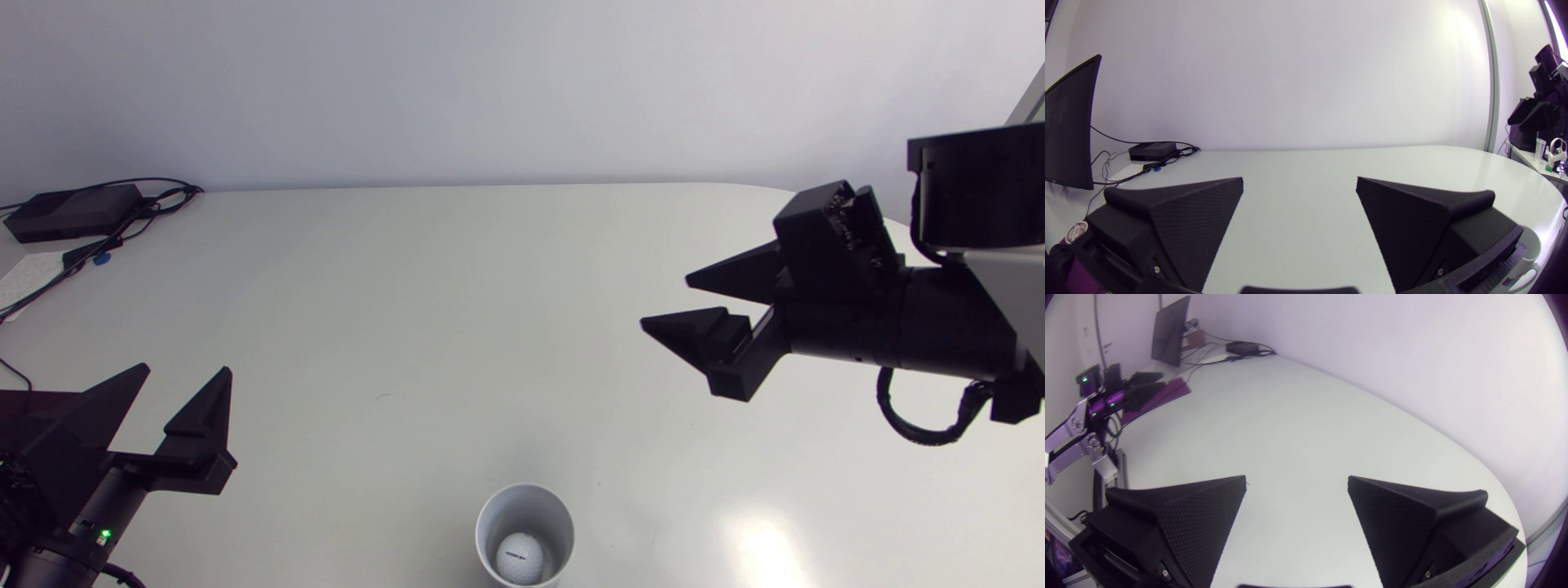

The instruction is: Pick up the white golf ball from the table and place it into the cup.

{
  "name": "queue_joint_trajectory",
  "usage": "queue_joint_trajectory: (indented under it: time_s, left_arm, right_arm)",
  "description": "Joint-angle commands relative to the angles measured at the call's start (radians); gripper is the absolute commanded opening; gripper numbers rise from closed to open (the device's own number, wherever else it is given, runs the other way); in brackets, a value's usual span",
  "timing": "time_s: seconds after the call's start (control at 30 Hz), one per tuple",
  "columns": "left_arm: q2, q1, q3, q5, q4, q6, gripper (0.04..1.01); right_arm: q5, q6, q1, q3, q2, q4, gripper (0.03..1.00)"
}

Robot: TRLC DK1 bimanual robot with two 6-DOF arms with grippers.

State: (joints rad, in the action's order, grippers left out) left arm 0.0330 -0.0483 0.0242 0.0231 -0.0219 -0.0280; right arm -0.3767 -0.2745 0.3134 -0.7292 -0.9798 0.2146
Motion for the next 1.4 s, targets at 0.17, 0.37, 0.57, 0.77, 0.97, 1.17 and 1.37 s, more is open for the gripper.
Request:
queue_joint_trajectory:
  time_s: [0.17,0.37,0.57,0.77,0.97,1.17,1.37]
  left_arm:
    - [0.01,-0.005,-0.02,-0.003,-0.004,0.022,0.992]
    - [0.013,-0.007,-0.02,-0.003,-0.004,0.022,0.992]
    - [0.013,-0.004,-0.018,-0.003,-0.004,0.022,0.992]
    - [0.015,-0.001,-0.018,-0.003,-0.004,0.022,0.992]
    - [0.018,0.001,-0.018,-0.003,-0.004,0.022,0.992]
    - [0.018,0.002,-0.018,-0.003,-0.004,0.022,0.992]
    - [0.019,0.002,-0.018,-0.003,-0.004,0.022,0.992]
  right_arm:
    - [0.021,-0.019,-0.229,0.14,-0.149,-0.21,0.964]
    - [0.075,-0.038,-0.35,0.237,-0.172,-0.373,0.964]
    - [0.079,-0.077,-0.473,0.31,-0.189,-0.469,0.964]
    - [0.079,-0.123,-0.507,0.439,-0.129,-0.583,0.964]
    - [0.124,-0.061,-0.534,0.579,0.112,-0.635,0.964]
    - [0.279,0.02,-0.508,0.679,0.398,-0.583,0.966]
    - [0.377,0.052,-0.481,0.732,0.718,-0.425,0.966]
